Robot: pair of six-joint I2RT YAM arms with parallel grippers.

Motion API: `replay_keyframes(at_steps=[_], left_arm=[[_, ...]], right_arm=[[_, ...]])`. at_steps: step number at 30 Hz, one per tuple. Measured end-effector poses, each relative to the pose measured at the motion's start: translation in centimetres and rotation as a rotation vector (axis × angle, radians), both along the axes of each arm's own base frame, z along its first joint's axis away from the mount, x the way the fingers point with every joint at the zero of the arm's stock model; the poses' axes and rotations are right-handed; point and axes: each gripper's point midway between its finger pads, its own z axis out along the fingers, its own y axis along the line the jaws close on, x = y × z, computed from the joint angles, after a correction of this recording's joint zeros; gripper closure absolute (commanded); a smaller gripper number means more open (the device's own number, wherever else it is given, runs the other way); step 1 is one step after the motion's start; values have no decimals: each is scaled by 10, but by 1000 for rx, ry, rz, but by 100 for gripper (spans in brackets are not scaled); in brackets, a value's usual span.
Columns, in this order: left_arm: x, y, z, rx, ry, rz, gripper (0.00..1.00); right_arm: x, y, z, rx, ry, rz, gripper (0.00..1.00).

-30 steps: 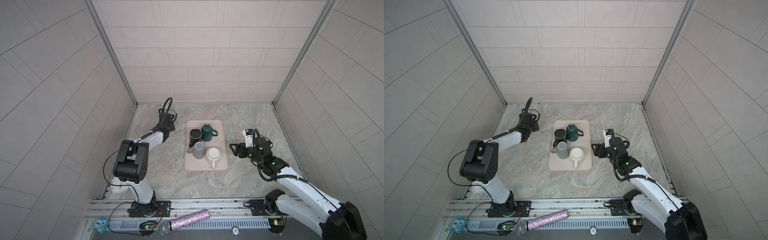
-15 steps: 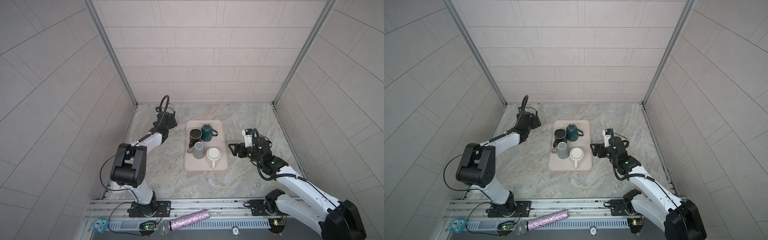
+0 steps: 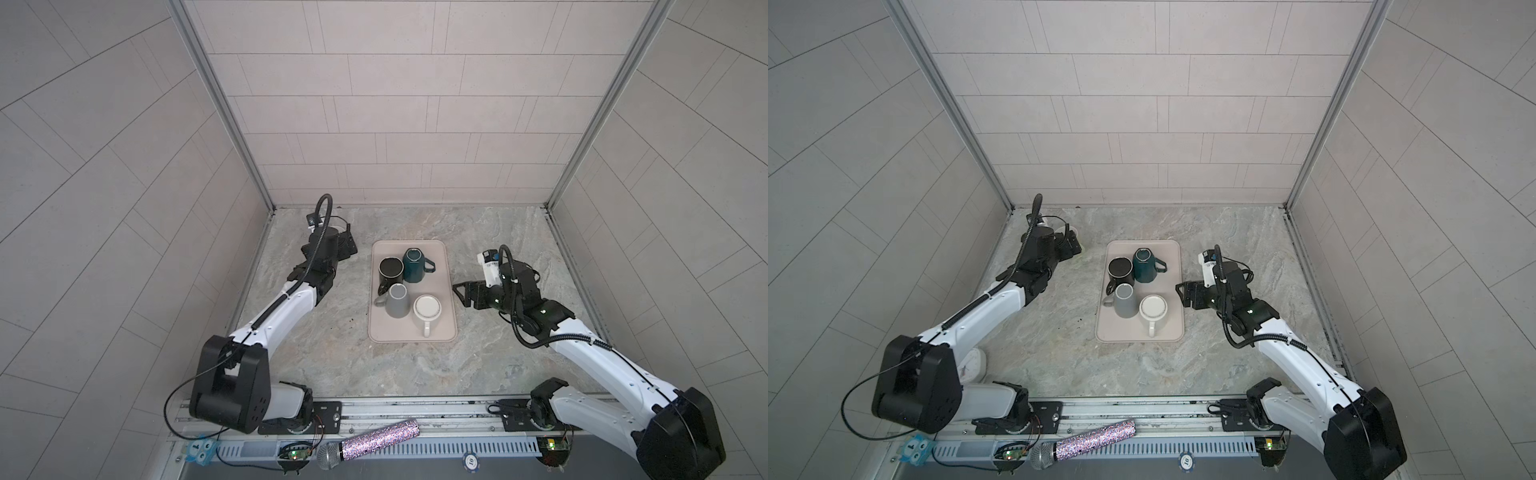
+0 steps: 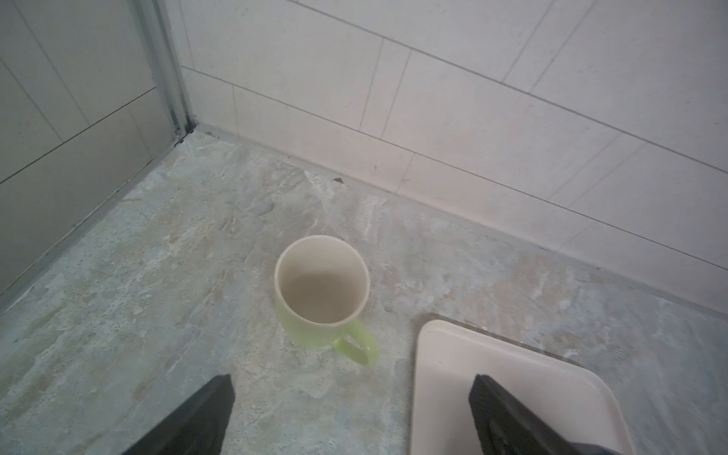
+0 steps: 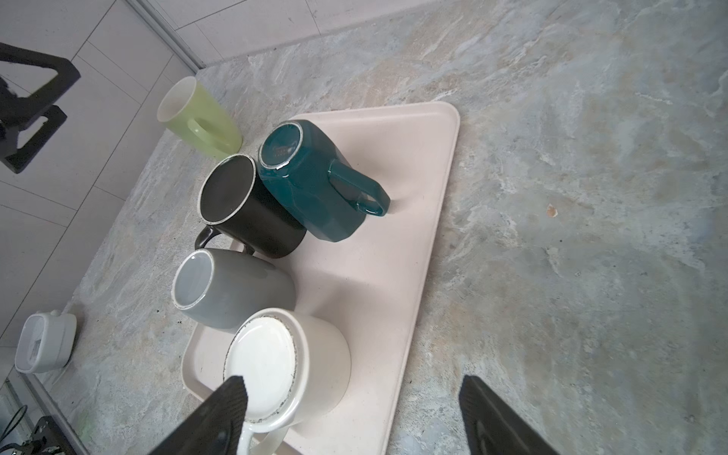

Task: Turn the mug right side up
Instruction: Pick up the mug from the tray.

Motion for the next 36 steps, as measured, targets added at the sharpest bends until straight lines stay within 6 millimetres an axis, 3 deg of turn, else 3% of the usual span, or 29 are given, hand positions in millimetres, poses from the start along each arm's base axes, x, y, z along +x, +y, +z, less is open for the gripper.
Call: replay_keyframes(at_steps=[6, 10, 13, 20, 25, 29, 36], left_arm=[[-46, -41, 16, 20, -18, -123, 0], [-78, -55, 15, 18, -19, -191, 0], [-96, -58, 8, 12, -13, -224, 0], [-126, -66, -30, 33, 65, -283, 0], [-132, -76, -43, 40, 91, -304, 0], [-132, -77, -49, 41, 108, -298, 0], [-138, -71, -54, 16, 71, -295, 0]], right_arm=[[-10, 13, 6, -37, 10, 46, 16], [-25, 25, -1, -83, 33, 81, 16], [-36, 36, -9, -130, 60, 108, 17], [-54, 52, -24, -208, 94, 116, 19], [-64, 61, -27, -213, 101, 103, 23], [-72, 69, -35, -229, 117, 97, 35], [-77, 77, -54, -251, 172, 79, 40]])
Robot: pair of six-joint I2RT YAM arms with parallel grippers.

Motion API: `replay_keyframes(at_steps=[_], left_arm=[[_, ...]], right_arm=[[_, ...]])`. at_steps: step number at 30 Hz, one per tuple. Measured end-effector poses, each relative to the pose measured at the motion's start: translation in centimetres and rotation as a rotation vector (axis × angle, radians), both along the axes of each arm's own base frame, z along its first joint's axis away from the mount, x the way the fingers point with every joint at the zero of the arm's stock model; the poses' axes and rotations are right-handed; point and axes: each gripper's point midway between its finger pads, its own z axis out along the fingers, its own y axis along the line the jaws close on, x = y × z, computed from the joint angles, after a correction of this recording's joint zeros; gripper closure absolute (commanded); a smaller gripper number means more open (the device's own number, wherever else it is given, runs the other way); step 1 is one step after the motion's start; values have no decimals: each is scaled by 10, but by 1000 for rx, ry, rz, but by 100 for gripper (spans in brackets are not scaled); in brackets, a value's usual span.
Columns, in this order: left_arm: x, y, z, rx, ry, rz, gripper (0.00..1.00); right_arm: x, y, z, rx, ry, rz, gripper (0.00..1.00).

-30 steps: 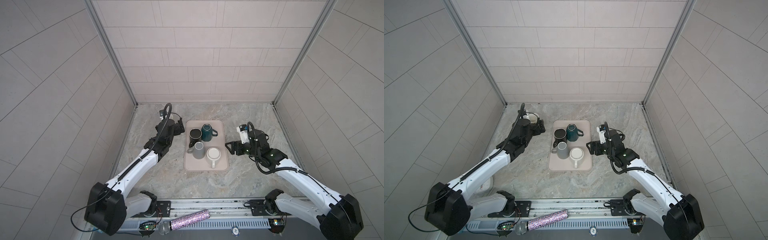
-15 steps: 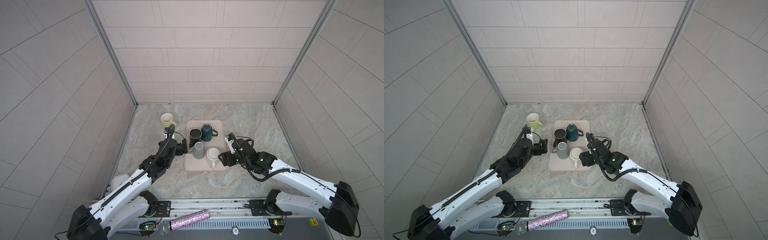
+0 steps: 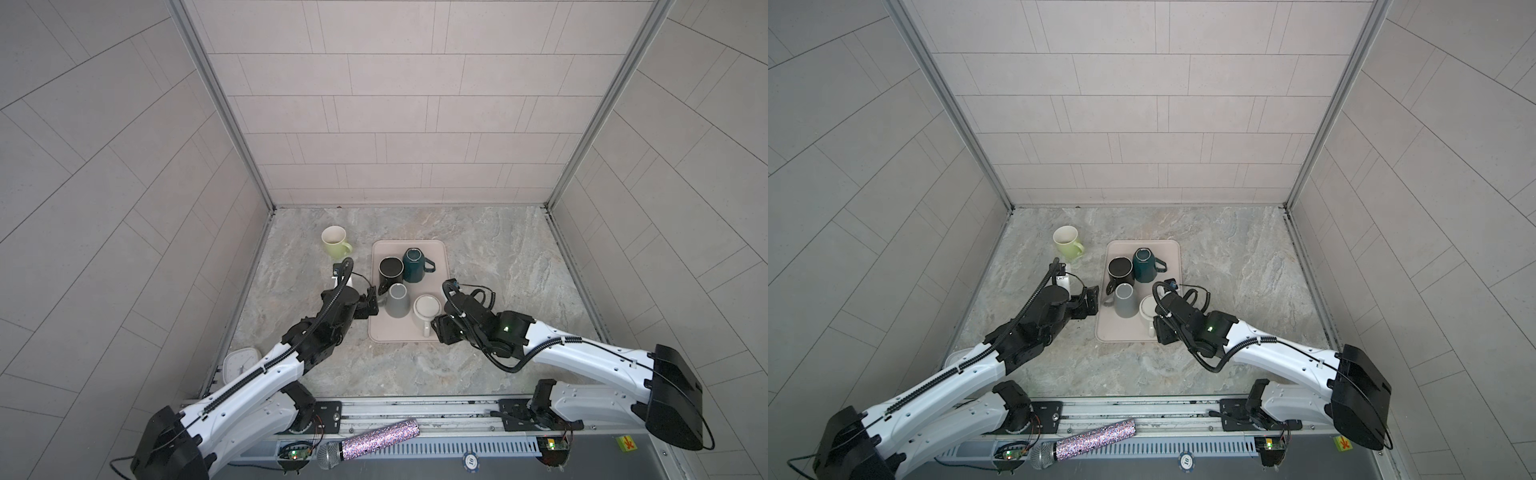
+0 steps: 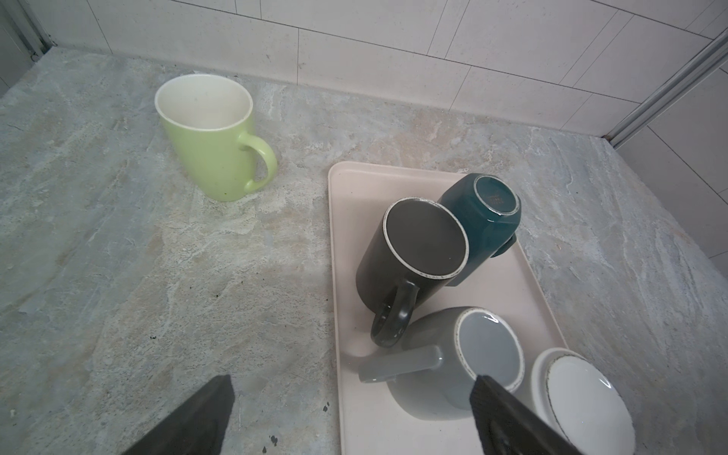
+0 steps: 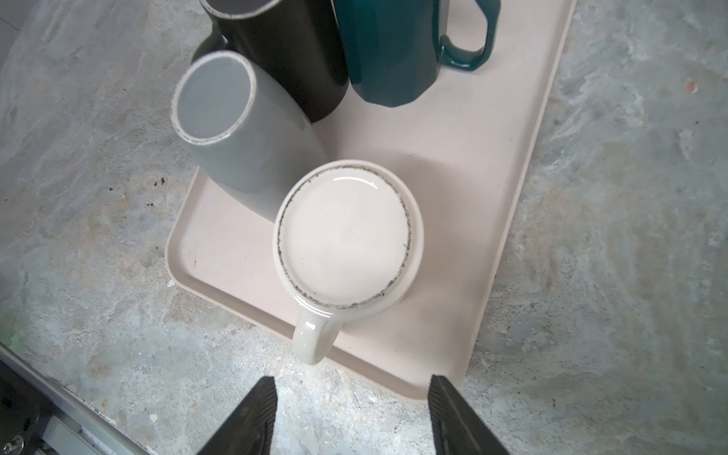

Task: Turn the mug right side up
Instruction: Pick up the mug from the tray.

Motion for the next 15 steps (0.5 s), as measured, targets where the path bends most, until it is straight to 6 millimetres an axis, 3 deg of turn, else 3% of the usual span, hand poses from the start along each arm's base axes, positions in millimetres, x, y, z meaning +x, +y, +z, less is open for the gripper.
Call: replay_keyframes(at_steps=[6, 15], left_arm=[[-3, 3, -13, 8, 3, -1, 0], [1, -1, -8, -5, -24, -5, 0]], right_arm=[[-3, 9, -26, -55, 73, 10, 52], [5, 34, -33, -29, 122, 13, 59]])
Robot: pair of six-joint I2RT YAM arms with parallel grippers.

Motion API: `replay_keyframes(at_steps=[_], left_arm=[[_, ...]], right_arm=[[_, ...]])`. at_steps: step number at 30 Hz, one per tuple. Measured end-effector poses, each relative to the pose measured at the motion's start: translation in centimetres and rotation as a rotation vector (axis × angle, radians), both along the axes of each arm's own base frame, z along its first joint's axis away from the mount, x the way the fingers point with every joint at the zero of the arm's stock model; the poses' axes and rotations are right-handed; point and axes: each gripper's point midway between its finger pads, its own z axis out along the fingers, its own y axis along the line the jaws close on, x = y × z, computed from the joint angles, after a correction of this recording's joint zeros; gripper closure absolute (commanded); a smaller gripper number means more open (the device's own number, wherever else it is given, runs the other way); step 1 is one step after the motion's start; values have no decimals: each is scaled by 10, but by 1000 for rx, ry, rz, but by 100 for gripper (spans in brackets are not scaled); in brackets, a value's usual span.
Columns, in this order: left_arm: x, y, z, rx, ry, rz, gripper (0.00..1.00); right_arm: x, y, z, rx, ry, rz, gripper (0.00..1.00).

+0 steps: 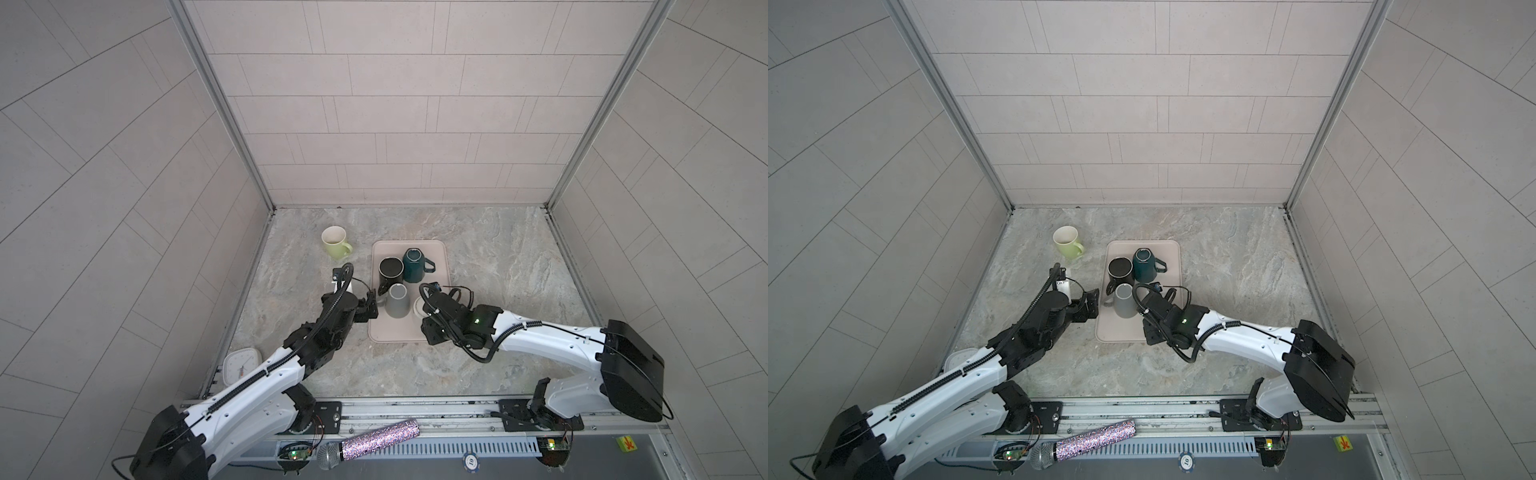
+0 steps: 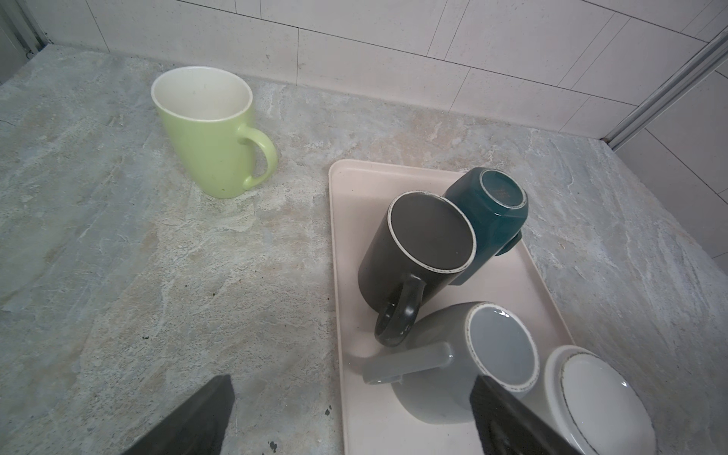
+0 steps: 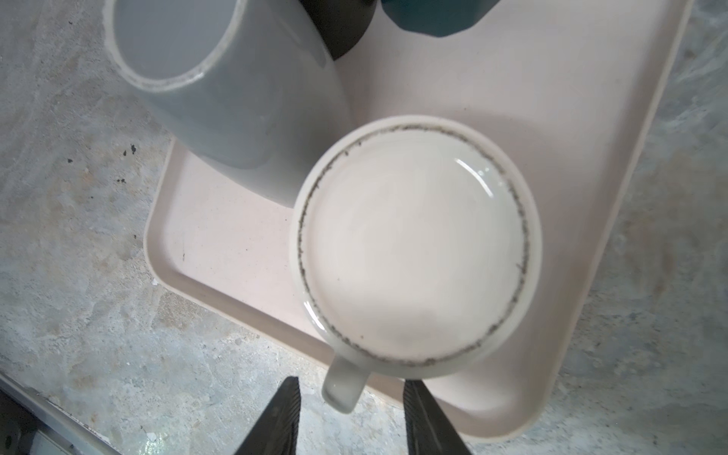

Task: Turn the mug right side up
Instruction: Pick up the mug from the tray.

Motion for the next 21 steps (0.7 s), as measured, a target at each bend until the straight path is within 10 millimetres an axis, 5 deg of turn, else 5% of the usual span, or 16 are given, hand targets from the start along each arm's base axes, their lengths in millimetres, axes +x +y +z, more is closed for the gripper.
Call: replay_keyframes(at_steps=[14, 21], left_arm=[[0, -3, -6, 18, 0, -13, 0], [1, -3, -10, 28, 0, -18, 0]], right_arm=[[4, 0, -14, -43, 36, -47, 76], [9, -9, -16, -78, 35, -73, 67]])
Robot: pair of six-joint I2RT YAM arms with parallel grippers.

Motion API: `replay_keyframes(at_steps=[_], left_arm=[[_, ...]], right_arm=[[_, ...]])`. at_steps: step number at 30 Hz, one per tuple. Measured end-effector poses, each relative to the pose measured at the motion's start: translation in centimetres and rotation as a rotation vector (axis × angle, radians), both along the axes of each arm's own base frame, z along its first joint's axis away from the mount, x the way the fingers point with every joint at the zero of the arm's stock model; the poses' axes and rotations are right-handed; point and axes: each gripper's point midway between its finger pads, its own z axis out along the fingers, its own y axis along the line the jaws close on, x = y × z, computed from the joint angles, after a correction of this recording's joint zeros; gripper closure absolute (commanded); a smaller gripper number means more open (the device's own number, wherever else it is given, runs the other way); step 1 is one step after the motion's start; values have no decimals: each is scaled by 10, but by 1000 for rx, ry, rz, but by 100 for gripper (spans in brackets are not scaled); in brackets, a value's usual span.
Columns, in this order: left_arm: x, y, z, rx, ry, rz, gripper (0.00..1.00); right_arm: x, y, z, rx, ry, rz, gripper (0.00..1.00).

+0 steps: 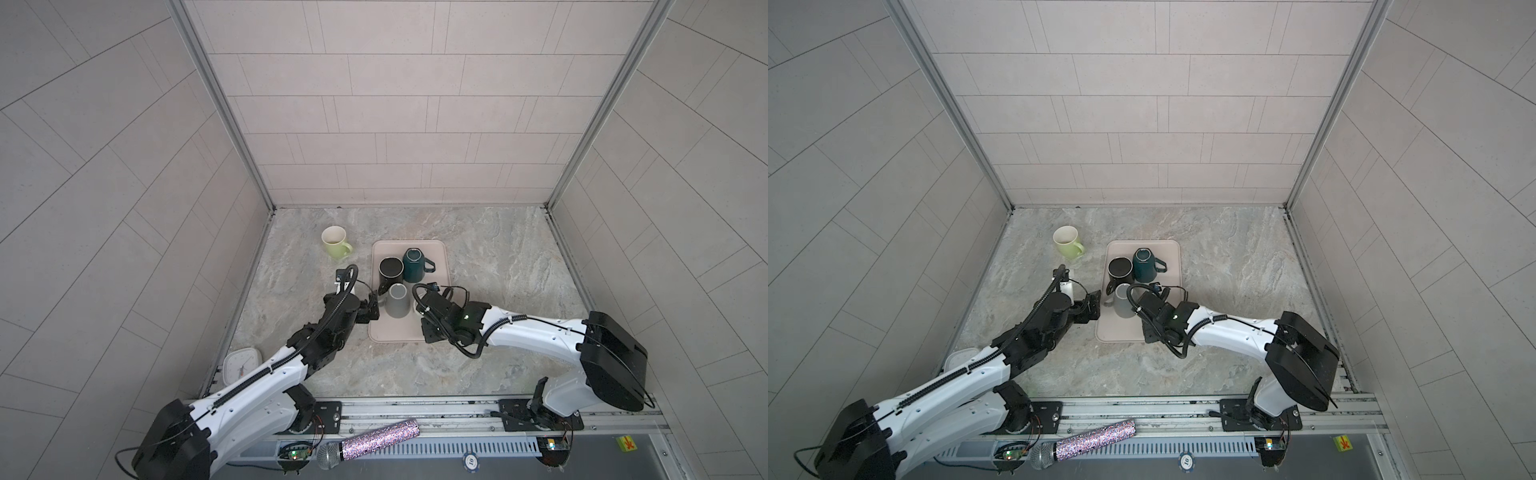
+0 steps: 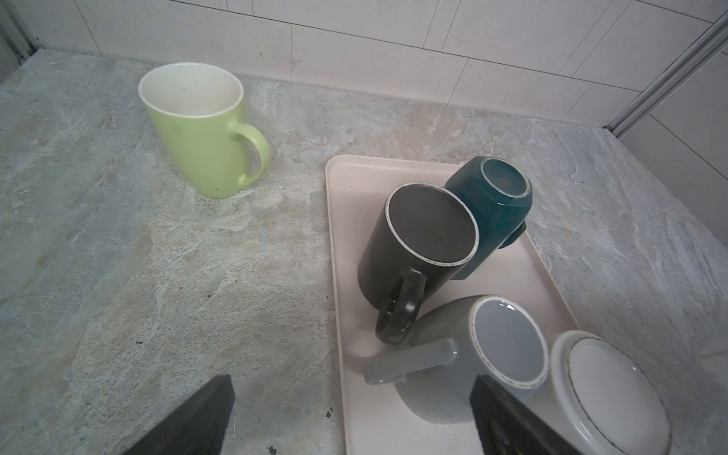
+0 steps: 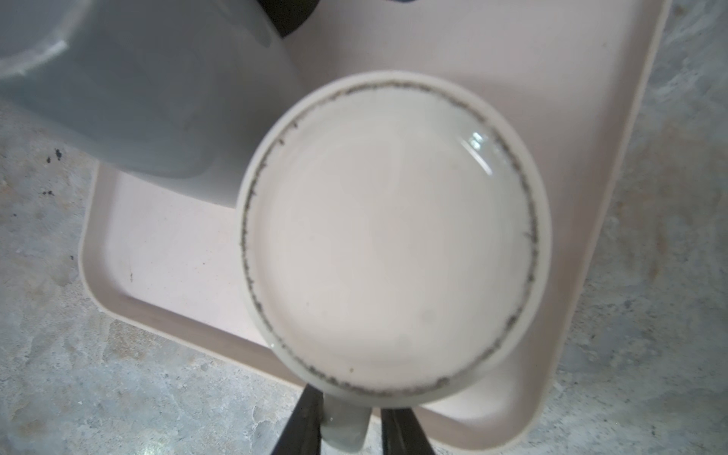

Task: Turn the mug right side up
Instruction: Pick up the mug from the tray.

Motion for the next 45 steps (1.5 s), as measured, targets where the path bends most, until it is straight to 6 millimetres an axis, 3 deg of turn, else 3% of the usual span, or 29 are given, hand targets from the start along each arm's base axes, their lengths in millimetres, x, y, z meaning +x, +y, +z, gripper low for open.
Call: replay_keyframes(at_steps=[7, 20, 35, 45], left_arm=[[1, -1, -2, 10, 3, -3, 0], [3, -2, -7, 29, 10, -10, 0], [3, -9, -18, 49, 45, -43, 0], [8, -24, -8, 29, 53, -83, 0]], right_arm=[[6, -7, -4, -13, 7, -27, 67], [11, -8, -12, -13, 26, -16, 99], [21, -15, -8, 19, 45, -2, 100], [21, -21, 0, 37, 45, 31, 100]])
